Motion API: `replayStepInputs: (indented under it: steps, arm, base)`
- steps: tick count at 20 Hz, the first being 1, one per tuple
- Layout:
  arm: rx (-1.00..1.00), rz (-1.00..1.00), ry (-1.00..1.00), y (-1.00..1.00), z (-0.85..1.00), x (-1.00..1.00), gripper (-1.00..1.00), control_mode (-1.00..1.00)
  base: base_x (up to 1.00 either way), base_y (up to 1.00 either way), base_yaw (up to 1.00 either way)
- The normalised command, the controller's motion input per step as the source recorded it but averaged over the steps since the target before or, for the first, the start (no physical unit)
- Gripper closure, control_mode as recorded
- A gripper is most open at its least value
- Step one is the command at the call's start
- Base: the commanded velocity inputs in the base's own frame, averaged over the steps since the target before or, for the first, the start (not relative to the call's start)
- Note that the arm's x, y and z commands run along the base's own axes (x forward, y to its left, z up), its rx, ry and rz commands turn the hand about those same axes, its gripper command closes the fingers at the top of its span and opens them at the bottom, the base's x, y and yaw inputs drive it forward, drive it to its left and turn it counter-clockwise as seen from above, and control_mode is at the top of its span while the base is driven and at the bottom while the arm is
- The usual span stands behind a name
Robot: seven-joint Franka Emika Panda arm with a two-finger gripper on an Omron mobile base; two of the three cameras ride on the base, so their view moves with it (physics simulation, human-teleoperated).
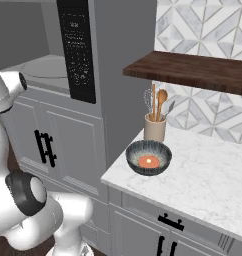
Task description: Open the microwave, place the bowl with waffle inside the microwave, then close the microwave door and turn it on.
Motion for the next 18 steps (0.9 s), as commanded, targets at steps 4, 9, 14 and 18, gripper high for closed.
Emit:
replayStepInputs:
  steps: [4,9,14,18]
  arm:
    - [0.0,0.07,0.0,1.0,-0.05,-0.1,1.0,-1.0]
    - [0.0,0.01,-0.01,1.0,-0.01,-0.02,1.0,-1.0]
    - [0.14,-0.13,-0.14,-0.42,0.0,0.0,1.0,-1.0]
    - [0.17,-0.17,-0.09,-1.0,-0.06,0.04,1.0,-1.0]
  base:
    - [0.0,0.0,0.0]
    - [0.0,0.0,0.0]
    - [0.0,0.0,0.0]
    - [0.0,0.0,0.0]
